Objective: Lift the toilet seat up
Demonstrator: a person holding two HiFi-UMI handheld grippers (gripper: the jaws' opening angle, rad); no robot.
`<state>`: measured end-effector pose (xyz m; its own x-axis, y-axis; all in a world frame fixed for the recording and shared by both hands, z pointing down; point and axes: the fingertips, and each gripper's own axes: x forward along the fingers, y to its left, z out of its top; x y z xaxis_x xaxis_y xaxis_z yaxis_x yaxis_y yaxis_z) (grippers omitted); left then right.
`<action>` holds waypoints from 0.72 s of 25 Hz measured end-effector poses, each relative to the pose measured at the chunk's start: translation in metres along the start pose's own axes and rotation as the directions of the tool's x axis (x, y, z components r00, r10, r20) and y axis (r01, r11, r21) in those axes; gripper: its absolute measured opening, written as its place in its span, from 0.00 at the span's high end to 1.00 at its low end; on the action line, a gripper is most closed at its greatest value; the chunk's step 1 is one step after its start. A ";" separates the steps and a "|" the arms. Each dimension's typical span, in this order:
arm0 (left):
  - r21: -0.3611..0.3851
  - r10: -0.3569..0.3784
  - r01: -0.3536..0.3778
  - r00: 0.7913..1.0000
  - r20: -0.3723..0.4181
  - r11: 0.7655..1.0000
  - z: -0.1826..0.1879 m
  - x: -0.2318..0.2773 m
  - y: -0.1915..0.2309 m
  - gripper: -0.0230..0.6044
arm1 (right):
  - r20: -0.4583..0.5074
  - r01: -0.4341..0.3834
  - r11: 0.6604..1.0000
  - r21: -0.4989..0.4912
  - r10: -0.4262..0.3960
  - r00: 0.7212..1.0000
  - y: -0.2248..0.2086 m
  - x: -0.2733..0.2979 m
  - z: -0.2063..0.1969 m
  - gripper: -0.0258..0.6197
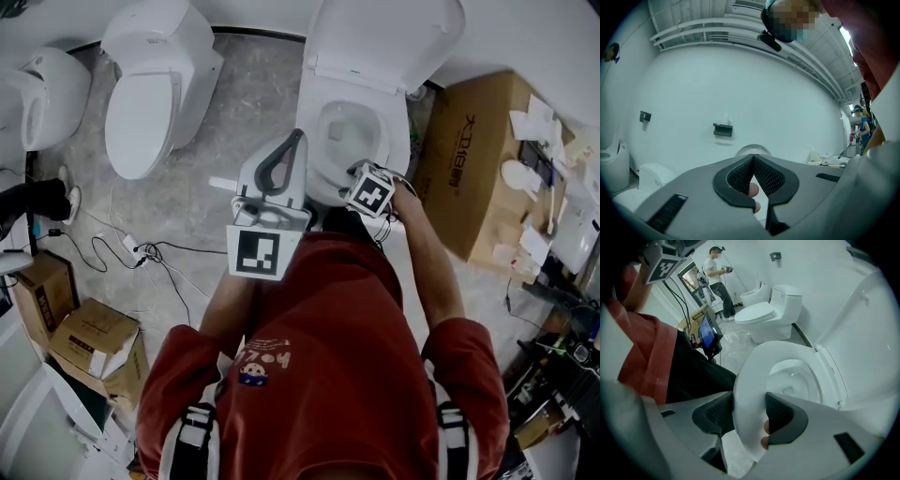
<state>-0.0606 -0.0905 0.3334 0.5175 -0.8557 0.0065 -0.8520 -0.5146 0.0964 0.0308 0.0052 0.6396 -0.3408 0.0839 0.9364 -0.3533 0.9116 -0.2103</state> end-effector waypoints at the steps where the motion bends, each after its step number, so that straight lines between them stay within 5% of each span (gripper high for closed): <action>1: 0.001 -0.003 0.003 1.000 0.004 1.000 0.001 0.001 -0.001 0.95 | 0.003 0.000 1.000 -0.002 0.000 1.000 -0.001 -0.004 0.001 0.61; 18: -0.007 -0.042 0.043 0.999 0.033 0.999 0.009 0.013 -0.009 0.95 | 0.001 0.083 0.992 -0.093 -0.083 0.997 -0.039 -0.074 0.028 0.68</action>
<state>-0.0470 -0.0980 0.3235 0.5503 -0.8344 -0.0307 -0.8285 -0.5502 0.1040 0.0452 -0.0475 0.5705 -0.3108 0.0072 0.9504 -0.2978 0.9489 -0.1046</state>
